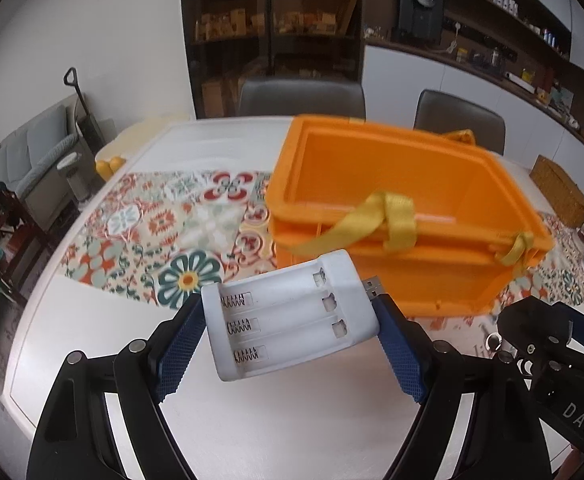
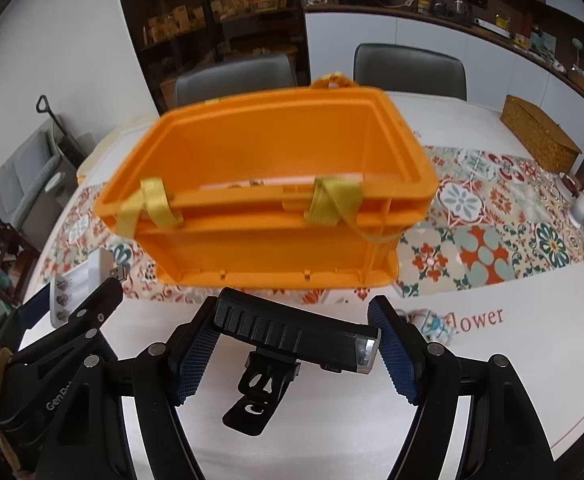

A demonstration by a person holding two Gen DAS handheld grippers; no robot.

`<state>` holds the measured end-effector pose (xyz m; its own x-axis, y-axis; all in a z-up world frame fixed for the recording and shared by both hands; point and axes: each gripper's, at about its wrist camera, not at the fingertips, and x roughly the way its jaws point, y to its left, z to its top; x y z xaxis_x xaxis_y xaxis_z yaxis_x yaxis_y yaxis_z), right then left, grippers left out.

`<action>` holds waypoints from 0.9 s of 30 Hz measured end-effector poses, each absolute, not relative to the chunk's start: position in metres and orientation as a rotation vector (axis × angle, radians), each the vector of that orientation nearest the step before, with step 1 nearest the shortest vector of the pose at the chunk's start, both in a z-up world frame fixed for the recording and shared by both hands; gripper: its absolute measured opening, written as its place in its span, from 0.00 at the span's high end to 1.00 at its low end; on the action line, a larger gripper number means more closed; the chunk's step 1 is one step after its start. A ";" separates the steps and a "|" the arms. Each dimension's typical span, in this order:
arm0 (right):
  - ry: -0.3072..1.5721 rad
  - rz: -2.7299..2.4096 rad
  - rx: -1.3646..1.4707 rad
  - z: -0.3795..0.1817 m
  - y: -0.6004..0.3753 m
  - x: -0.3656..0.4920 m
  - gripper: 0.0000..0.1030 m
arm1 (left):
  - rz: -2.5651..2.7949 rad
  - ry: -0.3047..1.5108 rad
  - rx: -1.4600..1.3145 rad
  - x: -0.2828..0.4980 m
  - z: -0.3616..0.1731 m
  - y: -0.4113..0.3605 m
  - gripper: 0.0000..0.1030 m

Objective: Organize rigid objects
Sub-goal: 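Carry the charger and bike light over the orange crate and lower them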

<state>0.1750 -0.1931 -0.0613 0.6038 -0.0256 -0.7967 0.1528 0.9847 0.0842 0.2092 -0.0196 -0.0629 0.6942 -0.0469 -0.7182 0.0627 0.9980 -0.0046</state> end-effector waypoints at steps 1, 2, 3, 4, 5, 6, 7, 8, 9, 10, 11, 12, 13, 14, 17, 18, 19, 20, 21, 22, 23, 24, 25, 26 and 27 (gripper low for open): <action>0.909 -0.104 0.150 -0.058 -0.193 0.175 0.28 | -0.062 0.789 0.022 0.209 -0.058 -0.020 0.18; 0.901 -0.105 0.150 -0.054 -0.193 0.174 0.28 | -0.066 0.782 0.021 0.209 -0.054 -0.020 0.18; 0.894 -0.105 0.150 -0.051 -0.193 0.174 0.28 | -0.068 0.776 0.019 0.209 -0.052 -0.020 0.18; 0.885 -0.106 0.150 -0.047 -0.193 0.173 0.28 | -0.071 0.766 0.018 0.209 -0.048 -0.021 0.18; 0.878 -0.106 0.151 -0.044 -0.193 0.173 0.28 | -0.074 0.760 0.019 0.209 -0.045 -0.021 0.18; 0.870 -0.107 0.151 -0.040 -0.193 0.173 0.28 | -0.075 0.752 0.021 0.209 -0.042 -0.021 0.18; 0.861 -0.107 0.148 -0.037 -0.193 0.172 0.28 | -0.075 0.744 0.022 0.209 -0.040 -0.021 0.18; 0.851 -0.108 0.145 -0.033 -0.193 0.172 0.28 | -0.076 0.736 0.022 0.209 -0.037 -0.021 0.18; 0.844 -0.110 0.144 -0.030 -0.194 0.171 0.28 | -0.079 0.732 0.022 0.210 -0.036 -0.022 0.18; 0.836 -0.111 0.143 -0.027 -0.194 0.171 0.28 | -0.082 0.725 0.023 0.210 -0.033 -0.022 0.18; 0.831 -0.111 0.143 -0.025 -0.194 0.171 0.28 | -0.081 0.718 0.024 0.211 -0.030 -0.023 0.18; 0.826 -0.112 0.144 -0.022 -0.194 0.172 0.28 | -0.083 0.712 0.026 0.210 -0.028 -0.023 0.18; 0.820 -0.113 0.143 -0.020 -0.195 0.172 0.28 | -0.084 0.705 0.029 0.211 -0.026 -0.024 0.18; 0.815 -0.114 0.143 -0.018 -0.195 0.173 0.28 | -0.085 0.697 0.035 0.211 -0.024 -0.026 0.18; 0.797 -0.118 0.142 -0.012 -0.198 0.176 0.28 | -0.089 0.668 0.053 0.212 -0.018 -0.030 0.18; 0.793 -0.119 0.138 -0.010 -0.198 0.177 0.28 | -0.094 0.664 0.059 0.213 -0.016 -0.031 0.18; 0.788 -0.119 0.137 -0.008 -0.199 0.178 0.28 | -0.097 0.661 0.061 0.213 -0.014 -0.032 0.18; 0.783 -0.120 0.136 -0.007 -0.200 0.180 0.28 | -0.098 0.658 0.066 0.214 -0.013 -0.034 0.18; 0.780 -0.121 0.136 -0.006 -0.201 0.181 0.28 | -0.100 0.657 0.068 0.216 -0.011 -0.035 0.18; 0.776 -0.120 0.136 -0.004 -0.201 0.183 0.28 | -0.107 0.658 0.068 0.218 -0.009 -0.036 0.18; 0.774 -0.118 0.137 -0.003 -0.202 0.185 0.28 | -0.111 0.658 0.068 0.219 -0.008 -0.037 0.18; 0.773 -0.116 0.141 -0.002 -0.203 0.186 0.28 | -0.114 0.657 0.071 0.221 -0.005 -0.038 0.18; 0.770 -0.114 0.147 -0.001 -0.204 0.187 0.28 | -0.119 0.656 0.069 0.223 -0.004 -0.038 0.18; 0.768 -0.112 0.150 0.000 -0.205 0.189 0.28 | -0.120 0.656 0.068 0.225 -0.002 -0.039 0.18; 0.768 -0.115 0.152 0.002 -0.206 0.191 0.28 | -0.121 0.654 0.071 0.226 0.000 -0.040 0.18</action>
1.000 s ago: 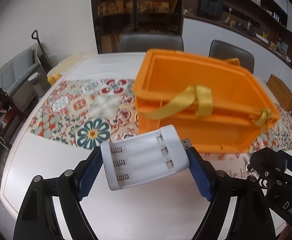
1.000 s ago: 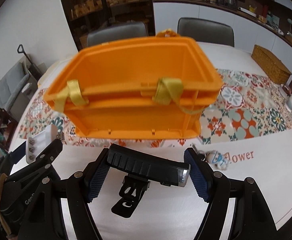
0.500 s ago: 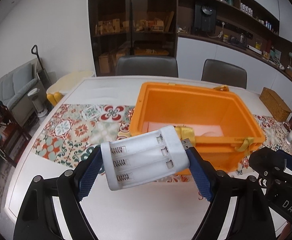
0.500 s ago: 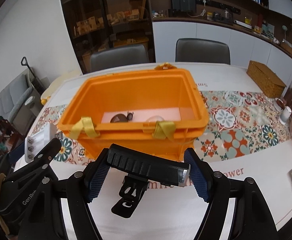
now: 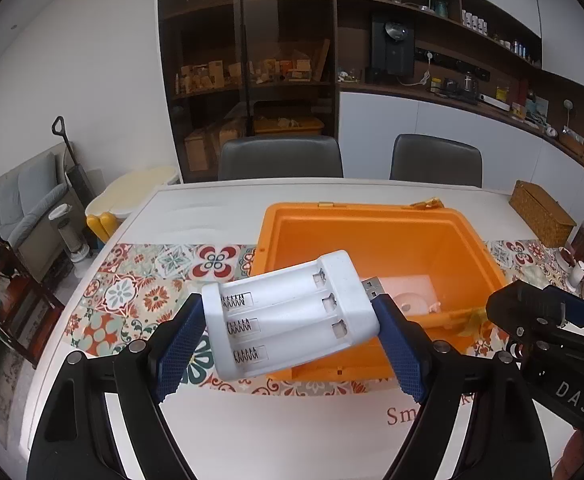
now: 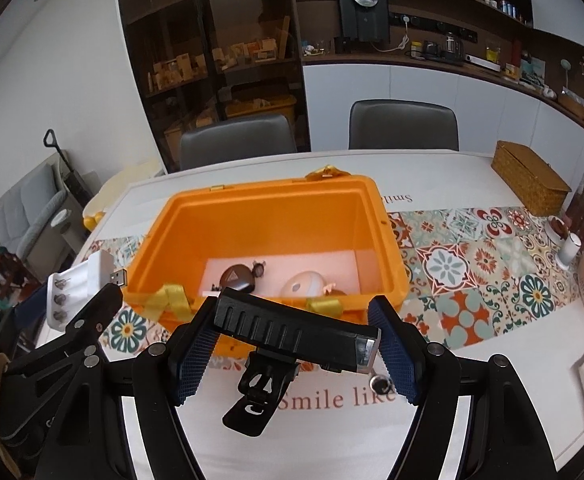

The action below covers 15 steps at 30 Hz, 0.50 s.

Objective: Organize rigid objects
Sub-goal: 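Carry the charger and bike light over the orange crate and lower them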

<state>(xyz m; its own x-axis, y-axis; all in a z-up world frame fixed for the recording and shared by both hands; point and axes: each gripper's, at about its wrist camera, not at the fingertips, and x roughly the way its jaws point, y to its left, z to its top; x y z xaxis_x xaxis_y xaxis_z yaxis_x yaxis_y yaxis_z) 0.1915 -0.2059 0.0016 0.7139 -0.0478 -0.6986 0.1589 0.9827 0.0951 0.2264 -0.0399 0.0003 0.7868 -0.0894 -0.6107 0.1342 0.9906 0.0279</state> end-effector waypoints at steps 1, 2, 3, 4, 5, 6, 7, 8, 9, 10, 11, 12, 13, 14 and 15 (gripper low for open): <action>0.766 -0.115 0.156 0.003 -0.207 0.193 0.28 | -0.126 0.652 0.072 0.228 0.003 -0.041 0.18; 0.764 -0.114 0.159 0.004 -0.208 0.196 0.28 | -0.129 0.650 0.071 0.230 0.005 -0.042 0.18; 0.762 -0.115 0.162 0.006 -0.210 0.198 0.28 | -0.133 0.649 0.069 0.231 0.007 -0.042 0.18; 0.761 -0.116 0.164 0.008 -0.211 0.200 0.28 | -0.136 0.645 0.066 0.232 0.009 -0.042 0.18; 0.757 -0.115 0.166 0.009 -0.212 0.202 0.28 | -0.136 0.636 0.065 0.233 0.011 -0.043 0.18; 0.754 -0.116 0.166 0.011 -0.213 0.204 0.28 | -0.134 0.624 0.066 0.233 0.014 -0.043 0.18; 0.752 -0.117 0.167 0.013 -0.214 0.206 0.28 | -0.133 0.612 0.067 0.233 0.018 -0.043 0.18; 0.747 -0.114 0.167 0.016 -0.215 0.208 0.28 | -0.132 0.607 0.067 0.235 0.021 -0.044 0.18; 0.745 -0.113 0.166 0.017 -0.214 0.209 0.28 | -0.131 0.604 0.068 0.236 0.023 -0.044 0.18; 0.743 -0.112 0.169 0.019 -0.215 0.211 0.28 | -0.131 0.598 0.068 0.237 0.026 -0.045 0.18; 0.740 -0.109 0.174 0.021 -0.217 0.213 0.28 | -0.129 0.597 0.070 0.240 0.027 -0.045 0.18; 0.739 -0.107 0.175 0.023 -0.218 0.215 0.28 | -0.129 0.594 0.072 0.242 0.030 -0.046 0.18; 0.739 -0.106 0.176 0.025 -0.219 0.218 0.28 | -0.134 0.594 0.070 0.244 0.031 -0.046 0.18; 0.738 -0.104 0.177 0.026 -0.219 0.221 0.28 | -0.136 0.597 0.070 0.247 0.033 -0.047 0.18; 0.739 -0.102 0.177 0.027 -0.220 0.224 0.28 | -0.135 0.600 0.072 0.250 0.034 -0.048 0.18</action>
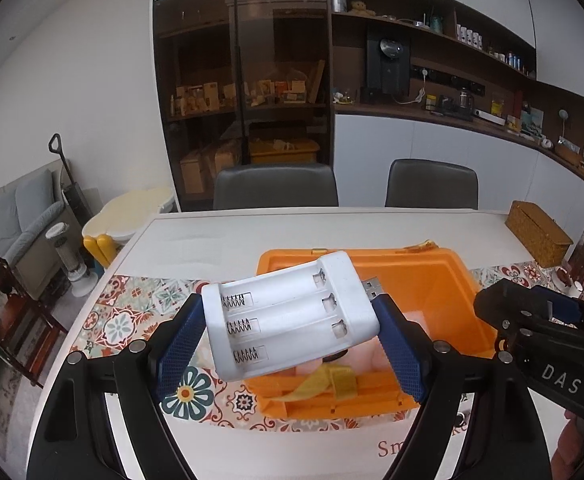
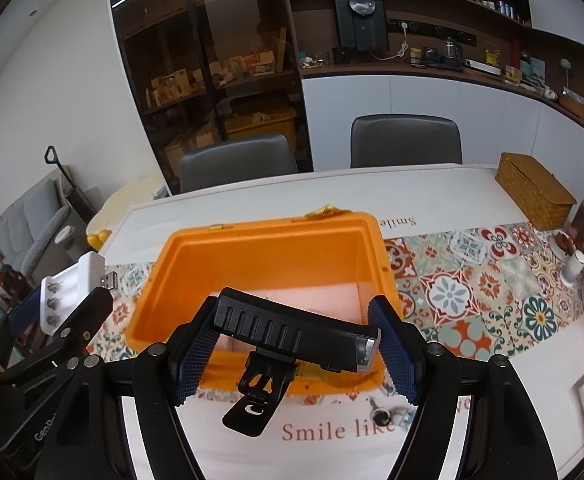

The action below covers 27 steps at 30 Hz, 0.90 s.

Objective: Organize rigid objects
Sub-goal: 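Carry the charger and bike light over the orange crate and lower them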

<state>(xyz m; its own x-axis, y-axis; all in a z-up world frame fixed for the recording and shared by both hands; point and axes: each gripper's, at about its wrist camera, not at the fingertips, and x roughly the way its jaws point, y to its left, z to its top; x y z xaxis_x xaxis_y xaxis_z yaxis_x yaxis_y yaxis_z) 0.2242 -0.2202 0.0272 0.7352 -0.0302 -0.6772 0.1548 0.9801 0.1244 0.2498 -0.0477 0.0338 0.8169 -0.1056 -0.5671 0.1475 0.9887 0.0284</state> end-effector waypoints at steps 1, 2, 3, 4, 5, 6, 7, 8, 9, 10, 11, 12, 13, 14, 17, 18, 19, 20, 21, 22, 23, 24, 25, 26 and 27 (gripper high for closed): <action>0.743 -0.101 0.179 0.029 -0.221 0.229 0.28 | -0.141 0.603 0.068 0.253 0.035 -0.048 0.18; 0.746 -0.099 0.180 0.030 -0.222 0.232 0.28 | -0.146 0.611 0.063 0.257 0.036 -0.049 0.18; 0.746 -0.097 0.180 0.031 -0.223 0.235 0.28 | -0.151 0.623 0.061 0.261 0.036 -0.050 0.18; 0.746 -0.098 0.179 0.031 -0.223 0.237 0.28 | -0.154 0.634 0.058 0.266 0.036 -0.051 0.18; 0.747 -0.100 0.178 0.032 -0.224 0.241 0.28 | -0.155 0.644 0.055 0.270 0.035 -0.051 0.18; 0.749 -0.100 0.176 0.032 -0.225 0.245 0.28 | -0.159 0.659 0.051 0.274 0.034 -0.051 0.18; 0.753 -0.100 0.174 0.033 -0.226 0.249 0.28 | -0.156 0.674 0.049 0.279 0.033 -0.051 0.18; 0.757 -0.101 0.175 0.033 -0.227 0.253 0.28 | -0.149 0.676 0.053 0.282 0.033 -0.052 0.18; 0.761 -0.100 0.175 0.033 -0.228 0.256 0.28 | -0.146 0.675 0.061 0.285 0.033 -0.053 0.18; 0.765 -0.102 0.171 0.033 -0.228 0.260 0.28 | -0.148 0.679 0.068 0.288 0.032 -0.054 0.18; 0.769 -0.105 0.166 0.033 -0.229 0.265 0.28 | -0.147 0.686 0.070 0.291 0.032 -0.055 0.18; 0.771 -0.105 0.163 0.033 -0.229 0.267 0.28 | -0.148 0.689 0.071 0.293 0.031 -0.055 0.18; 0.775 -0.105 0.160 0.032 -0.229 0.271 0.28 | -0.148 0.691 0.077 0.295 0.031 -0.057 0.18; 0.779 -0.105 0.159 0.033 -0.229 0.274 0.28 | -0.145 0.696 0.086 0.299 0.031 -0.058 0.18; 0.803 -0.100 0.152 0.030 -0.229 0.285 0.28 | -0.159 0.726 0.091 0.308 0.028 -0.061 0.18; 0.817 -0.097 0.149 0.028 -0.229 0.290 0.28 | -0.158 0.739 0.094 0.311 0.026 -0.062 0.18; 0.827 -0.094 0.151 0.027 -0.229 0.294 0.28 | -0.157 0.751 0.103 0.315 0.024 -0.064 0.18; 0.837 -0.091 0.152 0.025 -0.229 0.297 0.28 | -0.156 0.760 0.110 0.318 0.022 -0.065 0.18; 0.850 -0.089 0.147 0.023 -0.229 0.302 0.28 | -0.157 0.777 0.113 0.322 0.020 -0.067 0.18; 0.865 -0.091 0.144 0.021 -0.229 0.306 0.28 | -0.164 0.792 0.109 0.325 0.018 -0.067 0.18; 0.876 -0.090 0.144 0.018 -0.229 0.310 0.28 | -0.169 0.809 0.100 0.328 0.016 -0.067 0.18; 0.885 -0.086 0.143 0.017 -0.228 0.314 0.28 | -0.168 0.823 0.095 0.331 0.013 -0.067 0.18; 0.898 -0.086 0.145 0.014 -0.229 0.318 0.28 | -0.170 0.836 0.095 0.334 0.011 -0.067 0.18; 0.909 -0.088 0.147 0.011 -0.229 0.322 0.28 | -0.169 0.847 0.097 0.336 0.008 -0.068 0.18; 0.921 -0.087 0.148 0.009 -0.230 0.326 0.28 | -0.165 0.856 0.104 0.338 0.006 -0.069 0.18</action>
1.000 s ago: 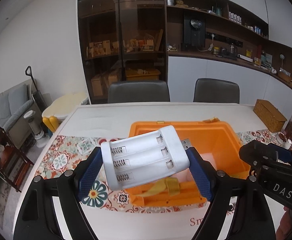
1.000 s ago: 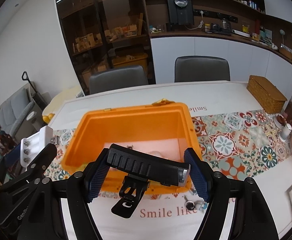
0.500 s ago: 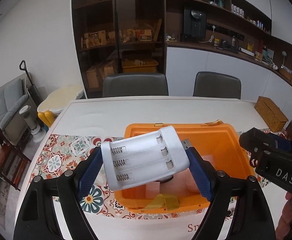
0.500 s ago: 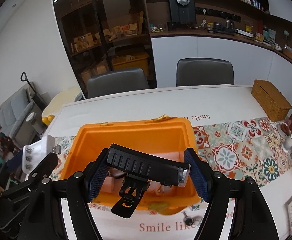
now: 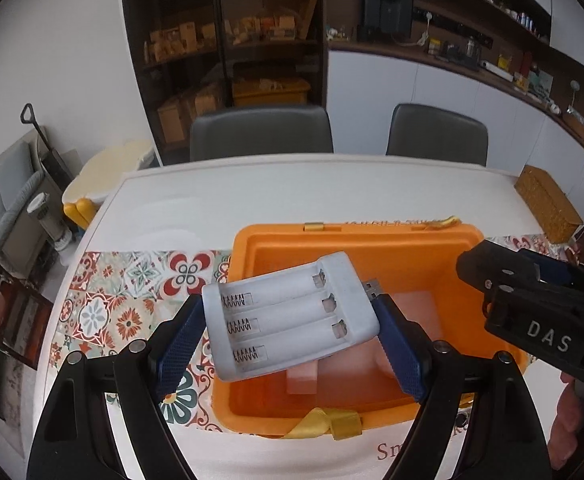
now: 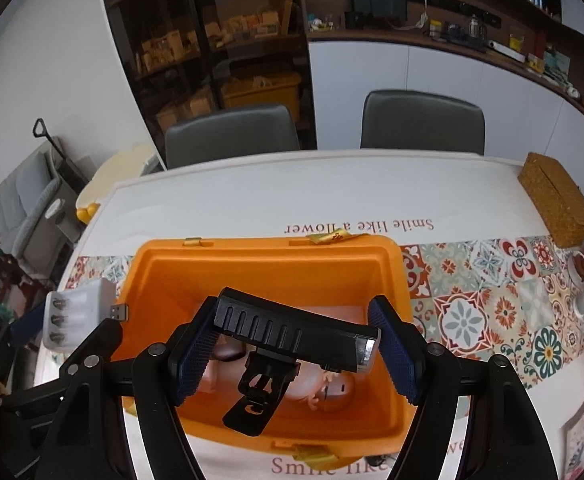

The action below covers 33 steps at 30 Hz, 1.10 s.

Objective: Organize rigid objects
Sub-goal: 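Carry the charger and bike light over the orange crate and lower them, then open both tools to release the charger and bike light into the crate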

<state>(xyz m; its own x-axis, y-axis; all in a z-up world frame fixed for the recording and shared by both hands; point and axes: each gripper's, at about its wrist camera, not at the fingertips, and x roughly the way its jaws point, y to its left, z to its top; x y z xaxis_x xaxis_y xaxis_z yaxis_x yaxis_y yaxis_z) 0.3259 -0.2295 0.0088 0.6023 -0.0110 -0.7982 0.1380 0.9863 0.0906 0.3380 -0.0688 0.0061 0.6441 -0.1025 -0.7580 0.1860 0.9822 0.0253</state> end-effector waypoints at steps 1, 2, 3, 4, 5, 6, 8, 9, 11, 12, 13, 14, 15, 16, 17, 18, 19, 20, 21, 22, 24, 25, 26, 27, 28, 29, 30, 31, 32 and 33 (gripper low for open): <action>0.936 -0.085 0.148 0.005 -0.230 0.330 0.28 | -0.162 0.866 0.116 0.340 0.003 -0.070 0.18; 0.950 -0.086 0.145 0.002 -0.230 0.333 0.28 | -0.162 0.878 0.128 0.343 0.000 -0.071 0.18; 0.965 -0.085 0.142 -0.001 -0.231 0.337 0.28 | -0.163 0.892 0.138 0.345 -0.002 -0.073 0.18; 0.986 -0.089 0.142 -0.005 -0.232 0.342 0.28 | -0.169 0.909 0.144 0.348 -0.005 -0.075 0.18; 0.998 -0.090 0.141 -0.008 -0.233 0.345 0.28 | -0.174 0.924 0.149 0.350 -0.009 -0.077 0.18; 1.018 -0.086 0.139 -0.013 -0.234 0.349 0.28 | -0.174 0.938 0.156 0.352 -0.012 -0.078 0.18; 1.049 -0.089 0.143 -0.021 -0.235 0.355 0.28 | -0.175 0.965 0.173 0.357 -0.019 -0.082 0.18; 1.065 -0.085 0.141 -0.024 -0.235 0.359 0.28 | -0.169 0.977 0.181 0.358 -0.022 -0.083 0.18; 1.092 -0.084 0.135 -0.032 -0.235 0.363 0.28 | -0.174 1.000 0.196 0.361 -0.029 -0.084 0.18; 1.105 -0.079 0.132 -0.035 -0.235 0.365 0.28 | -0.178 1.018 0.206 0.362 -0.033 -0.086 0.18; 1.118 -0.077 0.131 -0.039 -0.235 0.367 0.28 | -0.181 1.033 0.213 0.364 -0.037 -0.087 0.18; 1.129 -0.077 0.126 -0.043 -0.234 0.368 0.28 | -0.187 1.049 0.219 0.366 -0.042 -0.089 0.18; 1.141 -0.074 0.119 -0.047 -0.233 0.370 0.28 | -0.189 1.065 0.223 0.368 -0.046 -0.090 0.18; 1.149 -0.073 0.117 -0.050 -0.233 0.372 0.28 | -0.191 1.085 0.223 0.369 -0.051 -0.091 0.18; 1.158 -0.071 0.114 -0.053 -0.232 0.373 0.28 | -0.197 1.102 0.216 0.371 -0.054 -0.092 0.18; 1.167 -0.065 0.109 -0.055 -0.230 0.375 0.28 | -0.200 1.118 0.210 0.373 -0.059 -0.092 0.18; 1.175 -0.062 0.107 -0.058 -0.229 0.377 0.28 | -0.203 1.129 0.208 0.374 -0.062 -0.093 0.18; 1.182 -0.060 0.106 -0.060 -0.228 0.378 0.28 | -0.205 1.141 0.205 0.376 -0.065 -0.093 0.18; 1.189 -0.059 0.103 -0.063 -0.228 0.379 0.28 | -0.206 1.158 0.197 0.378 -0.068 -0.093 0.18; 1.196 -0.059 0.102 -0.065 -0.228 0.381 0.28 | -0.208 1.167 0.191 0.378 -0.070 -0.093 0.18; 1.205 -0.056 0.102 -0.069 -0.227 0.383 0.28 | -0.206 1.179 0.188 0.380 -0.073 -0.093 0.18; 1.210 -0.056 0.102 -0.070 -0.227 0.384 0.28 | -0.203 1.180 0.190 0.380 -0.074 -0.093 0.18; 1.212 -0.056 0.104 -0.071 -0.228 0.384 0.28 | -0.199 1.181 0.193 0.380 -0.073 -0.093 0.18; 1.214 -0.055 0.102 -0.072 -0.228 0.385 0.28 | -0.197 1.181 0.193 0.381 -0.073 -0.093 0.17; 1.216 -0.056 0.103 -0.073 -0.228 0.385 0.28 | -0.200 1.183 0.192 0.381 -0.073 -0.093 0.17; 1.214 -0.054 0.103 -0.073 -0.228 0.386 0.28 | -0.202 1.183 0.188 0.380 -0.072 -0.093 0.17; 1.216 -0.051 0.104 -0.074 -0.228 0.386 0.28 | -0.201 1.181 0.185 0.380 -0.071 -0.091 0.17; 1.218 -0.048 0.106 -0.074 -0.229 0.386 0.28 | -0.194 1.174 0.186 0.379 -0.069 -0.091 0.17; 1.217 -0.046 0.107 -0.074 -0.229 0.386 0.28 | -0.179 1.162 0.193 0.377 -0.066 -0.091 0.17; 1.217 -0.044 0.105 -0.073 -0.228 0.386 0.28 | -0.166 1.150 0.201 0.376 -0.063 -0.091 0.16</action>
<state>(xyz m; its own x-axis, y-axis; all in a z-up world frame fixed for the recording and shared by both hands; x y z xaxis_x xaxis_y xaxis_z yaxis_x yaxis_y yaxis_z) 0.3863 -0.2284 -0.0735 0.3467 0.0223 -0.9377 0.0902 0.9943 0.0570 0.3759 -0.0908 -0.0634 0.3992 -0.0276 -0.9165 0.2331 0.9698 0.0723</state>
